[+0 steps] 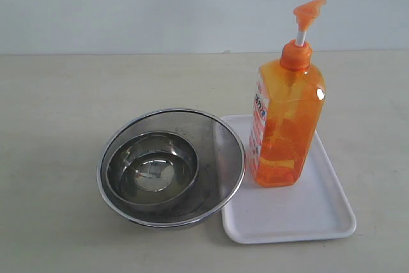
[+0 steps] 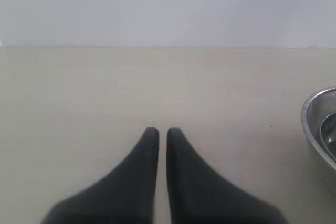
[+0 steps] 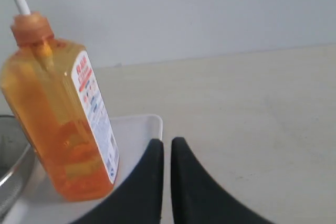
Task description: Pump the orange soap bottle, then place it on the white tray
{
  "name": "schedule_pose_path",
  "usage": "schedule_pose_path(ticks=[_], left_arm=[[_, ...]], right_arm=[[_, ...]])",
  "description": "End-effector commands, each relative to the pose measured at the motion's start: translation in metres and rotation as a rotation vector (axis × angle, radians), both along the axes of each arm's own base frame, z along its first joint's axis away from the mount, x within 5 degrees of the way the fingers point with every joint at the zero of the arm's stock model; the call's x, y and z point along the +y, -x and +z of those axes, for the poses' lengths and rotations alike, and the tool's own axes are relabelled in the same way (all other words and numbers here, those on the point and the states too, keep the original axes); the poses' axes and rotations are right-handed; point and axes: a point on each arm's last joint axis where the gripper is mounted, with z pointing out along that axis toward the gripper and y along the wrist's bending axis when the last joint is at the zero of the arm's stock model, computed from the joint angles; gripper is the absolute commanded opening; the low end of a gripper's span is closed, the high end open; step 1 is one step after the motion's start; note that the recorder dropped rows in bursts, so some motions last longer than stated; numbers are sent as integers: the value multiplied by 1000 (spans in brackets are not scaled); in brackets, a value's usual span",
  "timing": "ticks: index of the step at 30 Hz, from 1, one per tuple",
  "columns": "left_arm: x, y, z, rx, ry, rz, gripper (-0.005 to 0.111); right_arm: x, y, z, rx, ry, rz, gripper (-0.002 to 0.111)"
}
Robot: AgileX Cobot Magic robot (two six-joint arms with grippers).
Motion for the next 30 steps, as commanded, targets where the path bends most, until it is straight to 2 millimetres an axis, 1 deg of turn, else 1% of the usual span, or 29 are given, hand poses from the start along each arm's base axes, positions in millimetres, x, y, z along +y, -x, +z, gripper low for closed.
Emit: schedule_pose_path(ticks=[1,4,8,12,16,21,30], left_arm=[[0,0,-1,-4,11,5,5],[0,0,-1,-4,11,5,5],[0,0,-1,-4,11,5,5],[0,0,-1,-4,11,5,5],[0,0,-1,-4,11,5,5],[0,0,-1,-4,11,5,5],[0,0,-1,-4,11,5,5]], right_arm=[[-2,-1,-11,12,29,-18,1],[-3,-1,-14,43,68,-25,1],[-7,-1,-15,55,59,-69,1],[-8,0,-18,88,56,-76,1],[-8,0,-18,87,71,-73,1],[-8,0,-18,80,154,-55,1],[-8,0,-18,80,156,-55,1]])
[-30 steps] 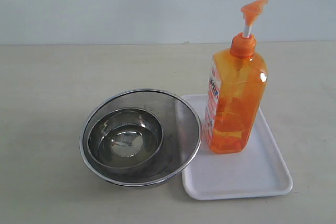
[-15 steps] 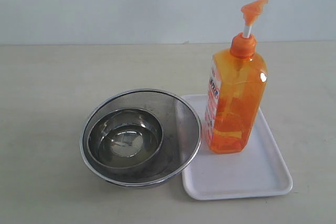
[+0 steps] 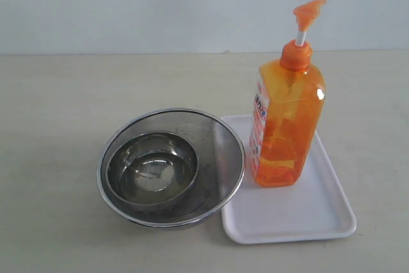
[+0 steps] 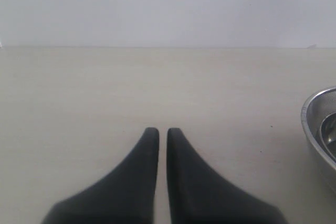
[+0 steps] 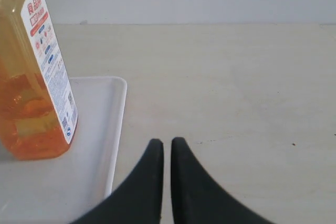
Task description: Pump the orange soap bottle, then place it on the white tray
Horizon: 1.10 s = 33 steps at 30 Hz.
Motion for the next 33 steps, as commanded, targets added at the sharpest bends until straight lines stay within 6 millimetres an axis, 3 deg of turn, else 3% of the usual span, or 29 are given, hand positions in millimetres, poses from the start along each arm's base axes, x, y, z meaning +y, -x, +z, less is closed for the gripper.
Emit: schedule_pose_path(ticks=[1,33], left_arm=[[0,0,-1,-4,11,5,5],[0,0,-1,-4,11,5,5]], right_arm=[[0,0,-1,-6,19,0,1],[0,2,-1,-8,-19,-3,1]])
